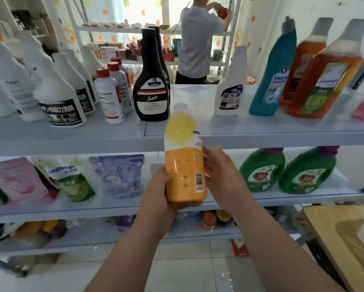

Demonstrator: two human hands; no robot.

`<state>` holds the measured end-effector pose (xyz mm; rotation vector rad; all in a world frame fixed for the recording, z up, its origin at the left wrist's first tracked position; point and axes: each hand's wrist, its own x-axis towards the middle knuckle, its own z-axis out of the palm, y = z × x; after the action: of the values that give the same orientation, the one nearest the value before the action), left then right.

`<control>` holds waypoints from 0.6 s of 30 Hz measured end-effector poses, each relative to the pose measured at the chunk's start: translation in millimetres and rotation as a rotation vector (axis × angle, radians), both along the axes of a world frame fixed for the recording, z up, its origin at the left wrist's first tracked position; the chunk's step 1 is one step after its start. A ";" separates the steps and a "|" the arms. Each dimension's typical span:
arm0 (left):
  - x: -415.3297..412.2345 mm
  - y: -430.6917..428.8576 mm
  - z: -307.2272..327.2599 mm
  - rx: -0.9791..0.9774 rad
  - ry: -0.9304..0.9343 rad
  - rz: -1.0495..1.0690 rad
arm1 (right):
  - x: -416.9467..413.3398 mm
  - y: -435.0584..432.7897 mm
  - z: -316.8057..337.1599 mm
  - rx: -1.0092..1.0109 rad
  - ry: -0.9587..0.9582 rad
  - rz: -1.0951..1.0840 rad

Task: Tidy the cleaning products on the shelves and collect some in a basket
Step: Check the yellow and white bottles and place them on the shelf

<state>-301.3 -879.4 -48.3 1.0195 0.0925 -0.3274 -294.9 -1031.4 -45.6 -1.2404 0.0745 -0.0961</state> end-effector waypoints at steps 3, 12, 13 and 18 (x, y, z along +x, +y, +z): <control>-5.6 10.9 -15.5 -0.003 0.075 -0.065 | -7.7 17.6 -8.6 0.015 0.067 0.082; -7.6 50.0 -45.6 0.535 -0.486 -0.180 | -36.1 24.3 -34.9 -0.152 -0.161 0.113; -7.5 52.1 -47.7 0.536 -0.525 -0.158 | -38.3 24.0 -37.9 -0.152 -0.177 0.136; -2.0 51.7 -50.9 0.570 -0.581 -0.156 | -40.4 12.3 -41.7 -0.201 -0.156 0.140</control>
<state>-303.3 -827.7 -99.2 1.6561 -0.4440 -0.1331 -335.3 -1019.1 -87.3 -1.4302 -0.1610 -0.0795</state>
